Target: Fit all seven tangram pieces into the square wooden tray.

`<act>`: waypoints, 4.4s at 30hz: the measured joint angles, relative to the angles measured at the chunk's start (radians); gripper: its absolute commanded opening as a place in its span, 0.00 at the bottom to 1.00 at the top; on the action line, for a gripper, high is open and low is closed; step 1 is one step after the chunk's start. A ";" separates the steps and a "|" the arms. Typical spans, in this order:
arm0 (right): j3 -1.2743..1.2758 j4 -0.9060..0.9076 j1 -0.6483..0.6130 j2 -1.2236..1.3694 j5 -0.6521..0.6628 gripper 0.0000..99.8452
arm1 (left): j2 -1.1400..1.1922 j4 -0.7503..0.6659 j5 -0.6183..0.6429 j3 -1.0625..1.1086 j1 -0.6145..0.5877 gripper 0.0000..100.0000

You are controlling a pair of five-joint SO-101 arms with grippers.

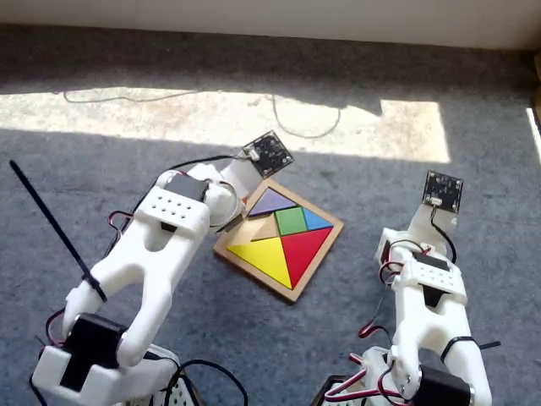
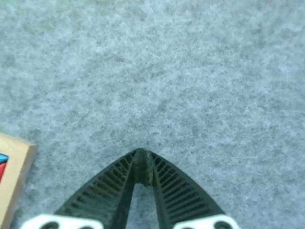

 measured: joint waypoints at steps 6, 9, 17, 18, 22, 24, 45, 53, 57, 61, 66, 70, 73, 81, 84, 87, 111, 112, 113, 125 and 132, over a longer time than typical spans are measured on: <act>0.000 0.000 0.000 0.000 0.000 0.01 | 0.195 0.026 0.000 -0.146 0.011 0.07; 0.000 0.000 0.000 0.000 0.000 0.01 | 0.261 0.063 0.000 -0.199 0.028 0.10; 0.000 0.000 0.000 0.000 0.000 0.01 | 0.273 0.157 0.000 -0.226 0.072 0.12; 0.000 0.000 0.000 0.000 0.000 0.01 | 0.273 0.166 0.000 -0.226 0.074 0.13; 0.000 0.000 0.000 0.000 0.000 0.01 | 0.279 0.196 0.000 -0.227 0.077 0.24; 0.000 0.000 0.000 0.000 0.000 0.01 | 0.279 0.201 0.000 -0.227 0.075 0.23; 0.000 0.000 0.000 0.000 0.000 0.01 | 0.250 0.347 -0.003 -0.377 -0.029 0.12; 0.000 0.000 0.000 0.000 0.000 0.01 | 0.341 0.293 -0.002 -0.345 -0.021 0.12; 0.000 0.000 0.000 0.000 0.000 0.01 | 0.427 0.235 -0.003 -0.345 -0.026 0.12; 0.000 0.000 0.000 0.000 0.000 0.01 | 0.442 0.226 -0.005 -0.348 -0.011 0.12; 0.000 0.000 0.000 0.000 0.000 0.01 | 0.446 0.224 -0.005 -0.371 0.002 0.12; 0.000 0.000 0.000 0.000 0.000 0.01 | 0.456 0.269 -0.002 -0.439 0.002 0.11; 0.000 0.000 0.000 0.000 0.000 0.01 | 0.456 0.367 0.000 -0.534 0.012 0.11; 0.000 0.000 -0.002 0.000 0.000 0.01 | 0.456 0.609 0.075 -0.701 0.023 0.11; 0.000 0.000 0.000 0.000 0.000 0.01 | 0.456 0.629 0.084 -0.690 0.051 0.11; 0.000 0.000 -0.002 0.000 0.000 0.01 | 0.456 0.634 0.118 -0.646 0.069 0.11; 0.000 0.000 -0.002 0.000 0.000 0.01 | 0.454 0.465 0.121 -0.468 0.089 0.11; 0.000 0.000 0.000 0.000 0.000 0.01 | 0.439 0.479 0.121 -0.470 0.087 0.11; 0.000 0.000 0.000 0.000 0.000 0.01 | 0.416 0.497 0.121 -0.470 0.087 0.11; 0.000 0.000 0.000 0.000 0.003 0.01 | 0.229 0.428 0.127 -0.434 0.086 0.12; 0.000 0.000 0.000 0.000 0.003 0.01 | 0.354 0.275 0.130 -0.374 0.046 0.11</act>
